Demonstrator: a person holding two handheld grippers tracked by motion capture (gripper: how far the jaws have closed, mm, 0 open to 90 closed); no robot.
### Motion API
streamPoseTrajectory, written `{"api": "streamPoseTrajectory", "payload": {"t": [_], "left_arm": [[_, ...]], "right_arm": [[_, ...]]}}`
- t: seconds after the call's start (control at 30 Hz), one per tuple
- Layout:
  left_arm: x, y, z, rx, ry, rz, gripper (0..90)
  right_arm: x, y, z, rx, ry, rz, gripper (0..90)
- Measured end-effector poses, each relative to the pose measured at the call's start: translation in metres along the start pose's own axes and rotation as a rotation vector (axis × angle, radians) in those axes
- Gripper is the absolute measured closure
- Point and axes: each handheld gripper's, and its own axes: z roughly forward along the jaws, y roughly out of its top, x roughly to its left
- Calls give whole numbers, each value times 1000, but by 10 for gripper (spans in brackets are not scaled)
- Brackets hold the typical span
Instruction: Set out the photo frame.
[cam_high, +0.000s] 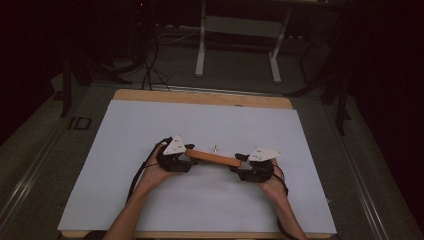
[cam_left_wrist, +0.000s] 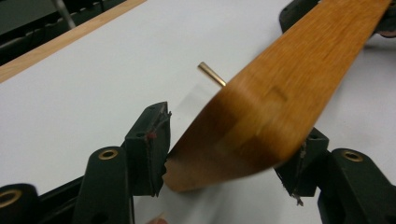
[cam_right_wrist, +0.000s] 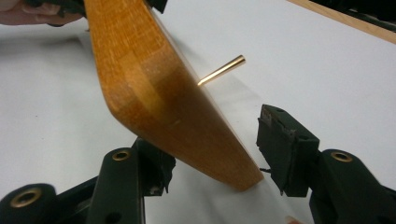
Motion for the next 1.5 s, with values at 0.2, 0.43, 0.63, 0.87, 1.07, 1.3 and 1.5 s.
{"api": "streamPoseTrajectory", "payload": {"t": [0.2, 0.43, 0.63, 0.87, 1.07, 1.3, 1.5], "left_arm": [[-4, 2, -2, 11, -2, 16, 495], [-10, 5, -3, 26, 35, 45, 514], [-15, 6, -4, 46, 69, 93, 546], [-14, 7, -7, 35, 61, 68, 561], [-14, 9, -13, 35, 52, 60, 562], [-14, 11, -21, 20, 27, 24, 562], [-8, 8, -30, -29, -44, -75, 566]], "right_arm": [[-5, -3, -4, -12, -9, 25, 510], [-5, -2, -4, -12, -27, 14, 515], [-2, -1, -3, -6, -55, -10, 528], [1, 0, -2, 7, -80, -19, 559], [4, 3, -3, 15, -70, -29, 566], [8, 8, -7, 6, -52, -27, 574], [10, 9, -10, 4, -1, 14, 585]]}}
